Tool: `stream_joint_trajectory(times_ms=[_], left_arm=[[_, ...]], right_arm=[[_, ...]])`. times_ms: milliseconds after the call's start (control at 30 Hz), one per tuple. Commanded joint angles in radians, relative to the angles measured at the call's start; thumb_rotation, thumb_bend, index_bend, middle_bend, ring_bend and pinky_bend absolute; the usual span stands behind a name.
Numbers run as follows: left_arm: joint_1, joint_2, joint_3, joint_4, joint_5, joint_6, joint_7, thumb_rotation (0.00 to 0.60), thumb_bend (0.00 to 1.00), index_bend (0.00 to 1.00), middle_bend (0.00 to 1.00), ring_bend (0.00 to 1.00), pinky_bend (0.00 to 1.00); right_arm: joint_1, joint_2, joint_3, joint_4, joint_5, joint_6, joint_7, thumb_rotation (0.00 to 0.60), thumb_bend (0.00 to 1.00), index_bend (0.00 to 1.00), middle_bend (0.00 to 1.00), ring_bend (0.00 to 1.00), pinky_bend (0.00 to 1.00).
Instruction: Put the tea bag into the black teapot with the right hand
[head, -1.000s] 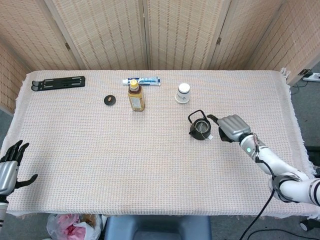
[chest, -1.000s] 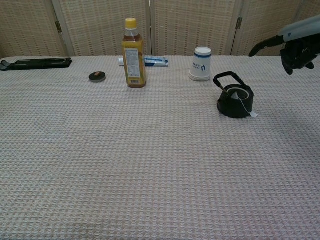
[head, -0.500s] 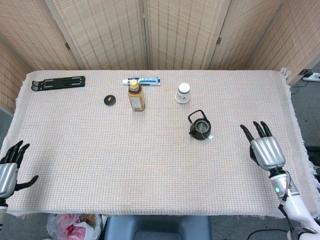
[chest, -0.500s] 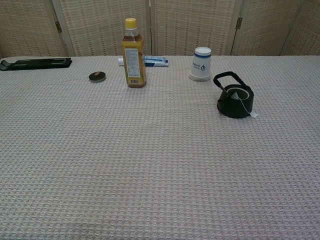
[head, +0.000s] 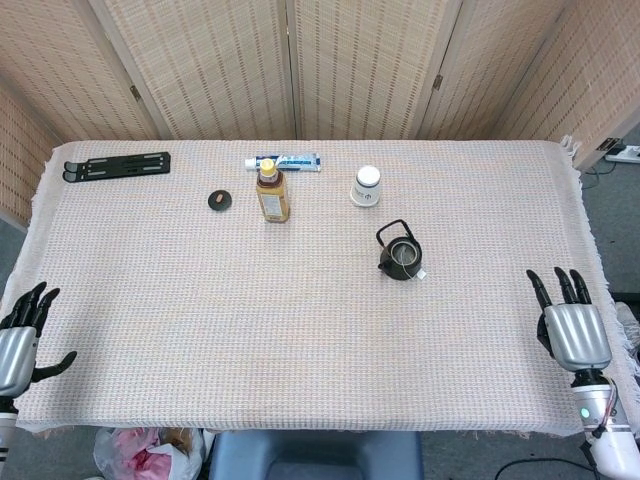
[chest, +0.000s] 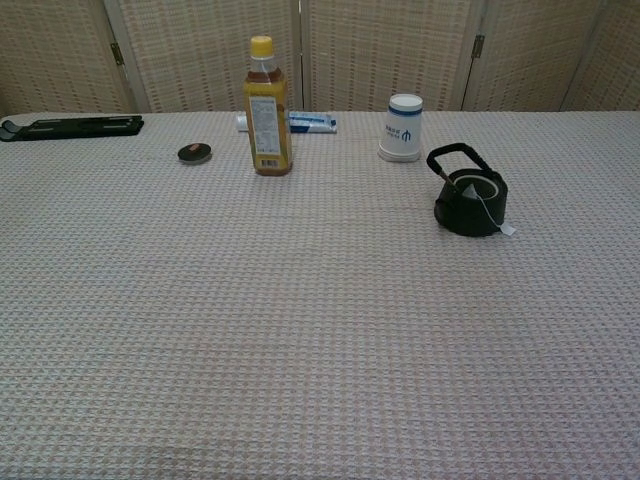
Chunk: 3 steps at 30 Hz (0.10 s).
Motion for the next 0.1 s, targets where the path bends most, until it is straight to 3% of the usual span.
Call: stream_joint_trajectory(times_ms=[33,100], left_arm=[[0.002,-0.002,-0.001,-0.003,-0.001,0.005,0.004,0.6,0.26,0.0,0.0,0.03,0.26],[0.003,-0.002,-0.001,-0.004,0.0,0.008,0.005,0.6,0.26,0.0,0.0,0.03,0.26]], right_arm=[[-0.017,0.007,0.018,0.001,-0.022,0.0,0.015,0.6,0.17,0.0,0.0,0.0,0.0],[-0.024,0.008,0.025,0.001,-0.032,-0.004,0.015,0.6,0.17,0.0,0.0,0.0,0.0]])
